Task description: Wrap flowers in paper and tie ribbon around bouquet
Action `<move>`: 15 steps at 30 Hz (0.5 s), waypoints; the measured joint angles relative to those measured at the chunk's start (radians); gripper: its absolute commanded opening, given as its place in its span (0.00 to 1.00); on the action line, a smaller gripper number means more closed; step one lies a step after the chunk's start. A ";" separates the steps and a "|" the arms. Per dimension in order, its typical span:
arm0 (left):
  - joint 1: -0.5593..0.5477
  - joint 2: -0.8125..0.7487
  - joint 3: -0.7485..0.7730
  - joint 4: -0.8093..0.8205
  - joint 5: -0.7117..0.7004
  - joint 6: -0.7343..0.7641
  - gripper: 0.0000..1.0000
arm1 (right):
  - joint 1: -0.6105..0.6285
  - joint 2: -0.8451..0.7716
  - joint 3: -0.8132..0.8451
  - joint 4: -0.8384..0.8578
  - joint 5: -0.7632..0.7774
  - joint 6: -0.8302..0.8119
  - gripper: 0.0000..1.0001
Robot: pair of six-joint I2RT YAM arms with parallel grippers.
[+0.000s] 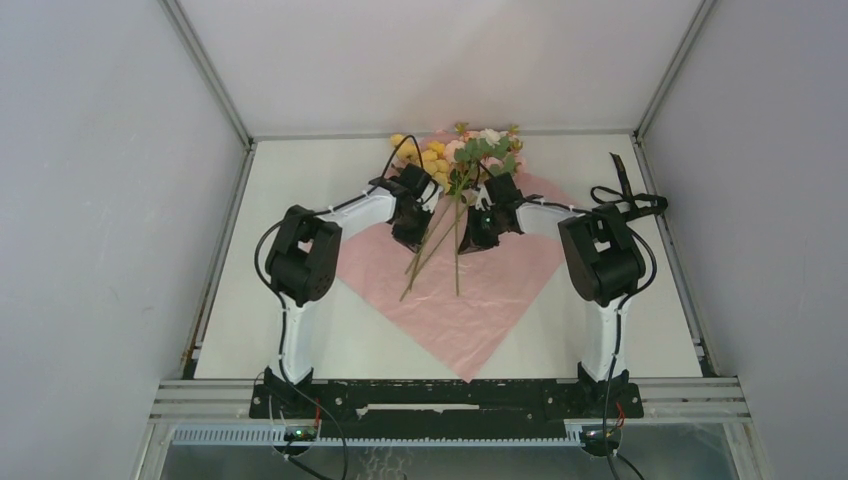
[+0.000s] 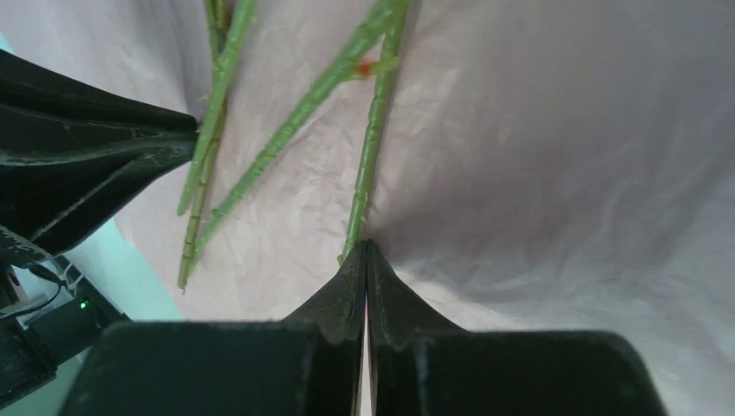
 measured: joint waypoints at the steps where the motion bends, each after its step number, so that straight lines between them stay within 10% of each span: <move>1: -0.005 0.000 0.000 -0.001 0.006 0.005 0.15 | 0.004 0.000 -0.003 0.004 -0.006 0.003 0.06; 15: -0.074 0.044 0.060 0.050 0.241 0.002 0.18 | -0.028 -0.111 -0.117 0.009 -0.032 0.044 0.10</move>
